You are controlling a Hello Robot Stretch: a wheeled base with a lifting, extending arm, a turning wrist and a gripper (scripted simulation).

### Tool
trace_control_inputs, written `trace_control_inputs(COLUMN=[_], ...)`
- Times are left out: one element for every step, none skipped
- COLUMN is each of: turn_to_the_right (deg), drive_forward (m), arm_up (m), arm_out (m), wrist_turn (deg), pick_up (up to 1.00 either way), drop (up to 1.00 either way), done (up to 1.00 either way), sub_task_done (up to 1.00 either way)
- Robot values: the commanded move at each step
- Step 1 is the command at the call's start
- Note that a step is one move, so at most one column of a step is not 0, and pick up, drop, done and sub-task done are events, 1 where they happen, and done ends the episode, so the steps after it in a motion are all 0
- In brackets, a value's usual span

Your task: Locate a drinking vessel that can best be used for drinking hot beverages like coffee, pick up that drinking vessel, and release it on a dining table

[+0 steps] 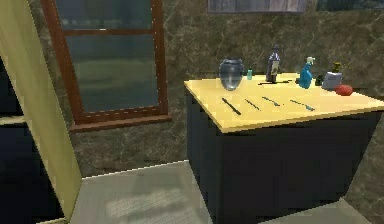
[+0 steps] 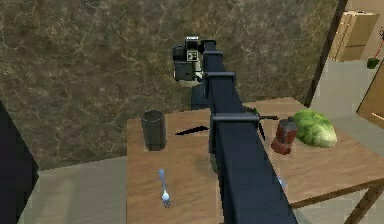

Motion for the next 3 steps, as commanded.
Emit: trace_control_inputs(turn_to_the_right=[0.0,0.0,0.0], drive_forward=[0.0,0.0,0.0], arm_up=[0.0,0.0,-0.04], arm_out=[0.0,0.0,0.0], wrist_turn=[45.0,18.0,0.0], pick_up=[0.0,0.0,0.0], drop=[0.0,0.0,0.0], done=[0.0,0.0,0.0], sub_task_done=[0.0,0.0,0.0])
